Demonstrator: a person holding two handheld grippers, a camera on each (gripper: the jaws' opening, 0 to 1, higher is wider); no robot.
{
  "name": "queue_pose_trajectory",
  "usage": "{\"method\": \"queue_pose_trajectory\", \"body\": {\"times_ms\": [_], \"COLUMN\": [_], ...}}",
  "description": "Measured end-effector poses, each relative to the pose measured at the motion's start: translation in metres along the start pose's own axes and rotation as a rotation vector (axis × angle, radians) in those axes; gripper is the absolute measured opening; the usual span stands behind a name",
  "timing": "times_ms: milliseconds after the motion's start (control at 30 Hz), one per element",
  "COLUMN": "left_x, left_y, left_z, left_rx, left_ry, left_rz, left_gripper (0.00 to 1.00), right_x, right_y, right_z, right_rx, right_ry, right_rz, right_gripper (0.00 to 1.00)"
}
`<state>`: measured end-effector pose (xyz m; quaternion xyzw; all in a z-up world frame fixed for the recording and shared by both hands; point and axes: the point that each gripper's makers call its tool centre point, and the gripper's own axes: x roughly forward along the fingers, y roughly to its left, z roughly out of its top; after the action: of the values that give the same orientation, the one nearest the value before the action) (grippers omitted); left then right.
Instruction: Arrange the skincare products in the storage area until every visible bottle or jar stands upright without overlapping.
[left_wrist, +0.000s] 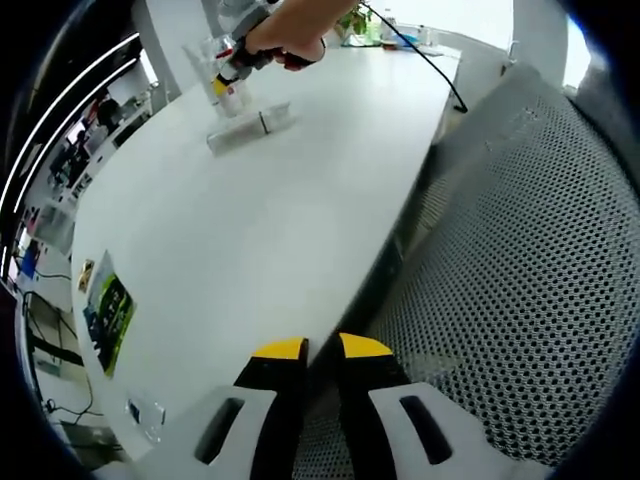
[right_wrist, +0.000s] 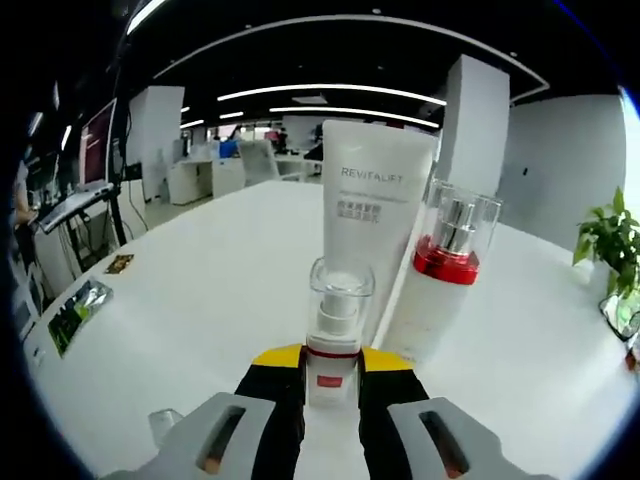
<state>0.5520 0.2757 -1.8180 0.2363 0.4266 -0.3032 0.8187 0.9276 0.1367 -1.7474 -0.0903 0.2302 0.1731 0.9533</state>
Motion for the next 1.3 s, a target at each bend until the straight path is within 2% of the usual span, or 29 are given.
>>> {"method": "queue_pose_trajectory", "body": {"times_ms": [100,300,433,600,767,833,933,967,1033,1067,1100,1167,1233,1300], "left_x": [0.000,0.000,0.000,0.000,0.000,0.000,0.000,0.000,0.000,0.000,0.000,0.000,-0.001,-0.002], "left_y": [0.000,0.000,0.001,0.001,0.001,0.001,0.002,0.002,0.002,0.002,0.002,0.003,0.004,0.005], "left_z": [0.000,0.000,-0.001,0.000,0.000,0.000,0.001,0.001,0.001,0.001,0.001,0.001,0.004,0.005], "left_rx": [-0.002,-0.005,-0.006,-0.006,-0.005,-0.004,-0.003,-0.002,0.002,0.005,0.003,0.003,-0.001,0.000], "left_ry": [0.001,0.001,0.002,0.003,0.003,0.004,0.004,0.007,0.010,0.013,0.014,0.013,0.001,-0.002], "left_rz": [0.000,0.000,0.001,-0.002,-0.005,-0.006,-0.007,-0.008,-0.010,-0.010,-0.010,-0.008,0.000,0.001], "left_gripper": [0.08,0.07,0.07,0.07,0.06,0.06,0.06,0.06,0.06,0.05,0.05,0.05,0.06,0.06], "right_x": [0.003,0.005,0.004,0.000,-0.012,-0.024,-0.037,-0.042,-0.052,-0.060,-0.065,-0.075,-0.084,-0.089], "right_y": [-0.002,-0.004,-0.005,0.001,0.004,0.009,0.015,0.022,0.037,0.049,0.057,0.071,0.081,0.084], "right_z": [0.000,0.001,0.000,-0.007,-0.015,-0.022,-0.028,-0.034,-0.041,-0.048,-0.052,-0.055,-0.062,-0.071], "right_rx": [0.031,0.022,0.037,0.088,0.086,0.093,0.090,0.103,0.108,0.092,0.080,0.040,-0.062,-0.168], "right_ry": [0.008,0.025,0.036,0.057,0.081,0.104,0.112,0.127,0.157,0.192,0.206,0.217,0.251,0.297], "right_rz": [-0.033,-0.076,-0.081,-0.046,0.002,0.054,0.113,0.191,0.290,0.370,0.415,0.484,0.534,0.546], "right_gripper": [0.14,0.14,0.15,0.16,0.27,0.31,0.33,0.32,0.32,0.34,0.37,0.41,0.41,0.39]}}
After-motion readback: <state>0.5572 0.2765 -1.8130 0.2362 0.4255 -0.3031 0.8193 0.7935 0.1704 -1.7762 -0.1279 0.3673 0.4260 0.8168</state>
